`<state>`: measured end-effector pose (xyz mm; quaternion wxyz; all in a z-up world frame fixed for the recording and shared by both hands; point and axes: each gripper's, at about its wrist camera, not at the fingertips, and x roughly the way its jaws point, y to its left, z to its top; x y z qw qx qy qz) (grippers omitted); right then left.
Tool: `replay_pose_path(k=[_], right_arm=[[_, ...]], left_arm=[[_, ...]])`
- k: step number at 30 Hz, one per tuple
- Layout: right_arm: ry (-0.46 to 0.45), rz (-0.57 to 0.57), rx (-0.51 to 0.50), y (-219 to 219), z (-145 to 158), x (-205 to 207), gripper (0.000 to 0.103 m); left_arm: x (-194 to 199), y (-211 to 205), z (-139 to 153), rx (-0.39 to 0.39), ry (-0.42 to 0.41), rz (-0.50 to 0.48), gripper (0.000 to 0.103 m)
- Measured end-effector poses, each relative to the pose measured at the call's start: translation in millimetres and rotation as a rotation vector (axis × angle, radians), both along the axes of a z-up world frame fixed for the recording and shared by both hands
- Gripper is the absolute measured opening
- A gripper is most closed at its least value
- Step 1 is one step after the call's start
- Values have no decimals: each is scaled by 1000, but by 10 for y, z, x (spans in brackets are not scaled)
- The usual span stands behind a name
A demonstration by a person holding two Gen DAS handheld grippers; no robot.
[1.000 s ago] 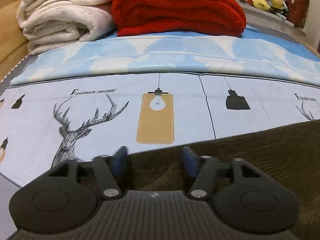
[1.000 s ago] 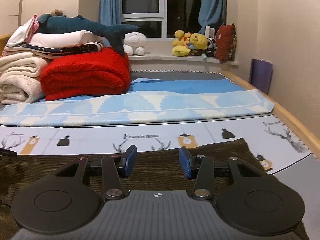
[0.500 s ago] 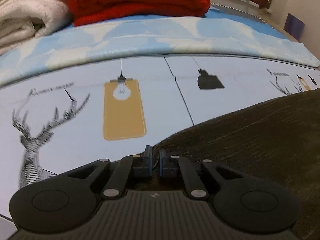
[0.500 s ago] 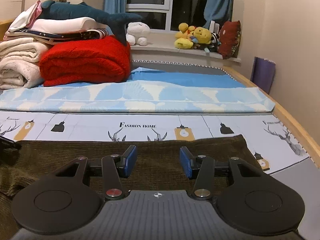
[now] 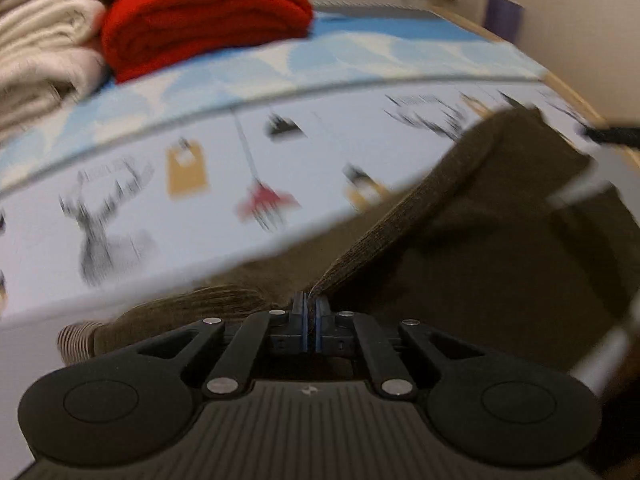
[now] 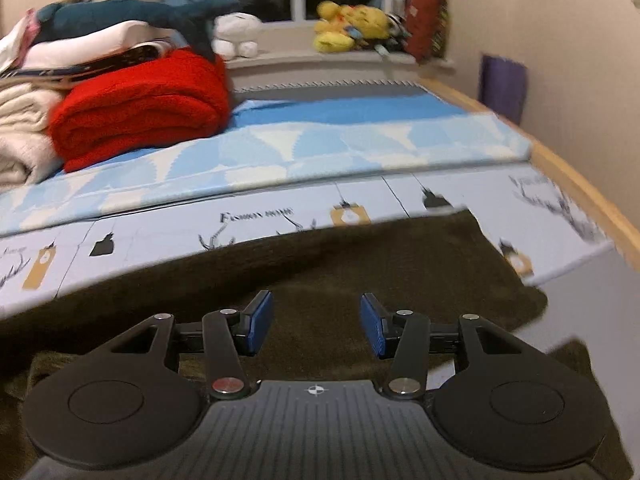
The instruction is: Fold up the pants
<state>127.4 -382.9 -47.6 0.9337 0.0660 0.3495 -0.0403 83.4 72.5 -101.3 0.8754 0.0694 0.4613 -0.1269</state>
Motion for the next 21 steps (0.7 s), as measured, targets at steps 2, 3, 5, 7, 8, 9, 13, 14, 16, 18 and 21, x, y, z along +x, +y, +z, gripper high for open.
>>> replay_pose_path(k=[2, 3, 5, 7, 8, 9, 13, 14, 16, 18, 21], right_arm=[[15, -31, 58, -79, -12, -60, 50], [18, -41, 67, -110, -14, -80, 50], [17, -66, 74, -165, -11, -148, 50], [14, -93, 96, -238, -10, -188, 50], [15, -115, 118, -291, -18, -206, 50], [18, -133, 140, -338, -25, -202, 50], [34, -212, 253, -575, -123, -189, 41], [39, -225, 277, -623, -151, -181, 35], [45, -254, 318, -711, -205, -155, 32], [49, -276, 356, -785, -262, -116, 32], [59, -290, 413, -873, -367, -16, 34]], left_arm=[[-299, -47, -147, -15, 64, -25, 3], [-398, -37, -232, -30, 105, -31, 4], [-457, 102, -283, -43, 127, 40, 16], [-458, 435, -226, -139, 106, 207, 45], [-462, 622, -217, -203, 104, 296, 60], [-470, 830, -241, -260, 120, 406, 63], [-462, 1265, -540, -344, 281, 639, 64], [-460, 1308, -635, -355, 328, 667, 64], [-430, 1350, -786, -391, 393, 701, 65], [-374, 1366, -859, -390, 417, 719, 70], [-260, 1399, -933, -383, 441, 745, 71]])
